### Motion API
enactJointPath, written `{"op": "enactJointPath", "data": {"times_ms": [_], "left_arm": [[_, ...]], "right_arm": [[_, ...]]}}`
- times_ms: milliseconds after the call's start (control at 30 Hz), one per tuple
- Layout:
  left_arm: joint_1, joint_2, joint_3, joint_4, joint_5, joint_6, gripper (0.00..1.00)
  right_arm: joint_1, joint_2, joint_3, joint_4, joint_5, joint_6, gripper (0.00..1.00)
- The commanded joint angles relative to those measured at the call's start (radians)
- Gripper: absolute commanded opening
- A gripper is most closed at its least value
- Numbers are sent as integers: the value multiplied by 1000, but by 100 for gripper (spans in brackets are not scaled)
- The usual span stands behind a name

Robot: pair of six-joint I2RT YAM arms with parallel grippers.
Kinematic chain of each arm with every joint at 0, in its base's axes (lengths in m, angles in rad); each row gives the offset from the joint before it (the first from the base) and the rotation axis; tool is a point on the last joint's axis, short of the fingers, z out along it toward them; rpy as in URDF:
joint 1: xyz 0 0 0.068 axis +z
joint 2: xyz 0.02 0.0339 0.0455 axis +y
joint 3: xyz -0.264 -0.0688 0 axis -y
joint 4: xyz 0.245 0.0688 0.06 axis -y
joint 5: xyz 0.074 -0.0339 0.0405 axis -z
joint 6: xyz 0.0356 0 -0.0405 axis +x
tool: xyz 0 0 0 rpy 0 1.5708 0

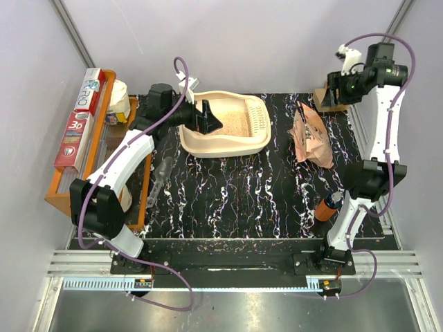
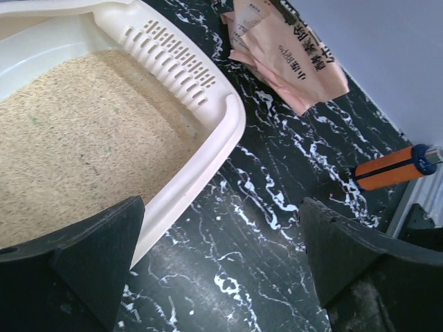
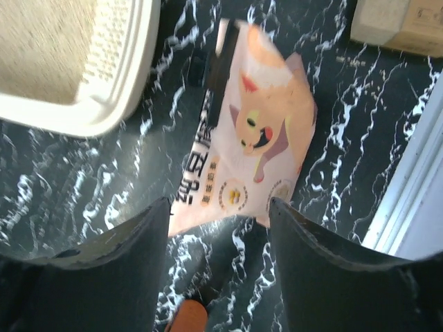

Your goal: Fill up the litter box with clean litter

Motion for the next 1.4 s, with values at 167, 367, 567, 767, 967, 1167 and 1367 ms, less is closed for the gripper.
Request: {"op": "enactJointPath", "data": {"times_ms": [167,367,567,767,967,1167,1367], "left_arm": [[-202,139,196,116,-105,-169,98],[-307,355,378,220,-116,-433,93],[-439,576,536,359,-196,-531,82],[-533,775,711,401,-318,-480,78],[-560,898,811,401,-415,-450,72],[-577,983,905,383,-464,-440,49],[-573,940,871,386,-411,-390,0]], "right_arm": [[12,-267,-422,317,367,188,83],[-22,-369,-554,380,354,401,86],[-31,-464,-655,400,350,474,88],[-48,-565,-746,429,327,429,91],[-61,-645,-792,427,321,391,91],[-62,-663,-836,423,333,380,91],[-62,-650,-830,420,324,380,91]]}}
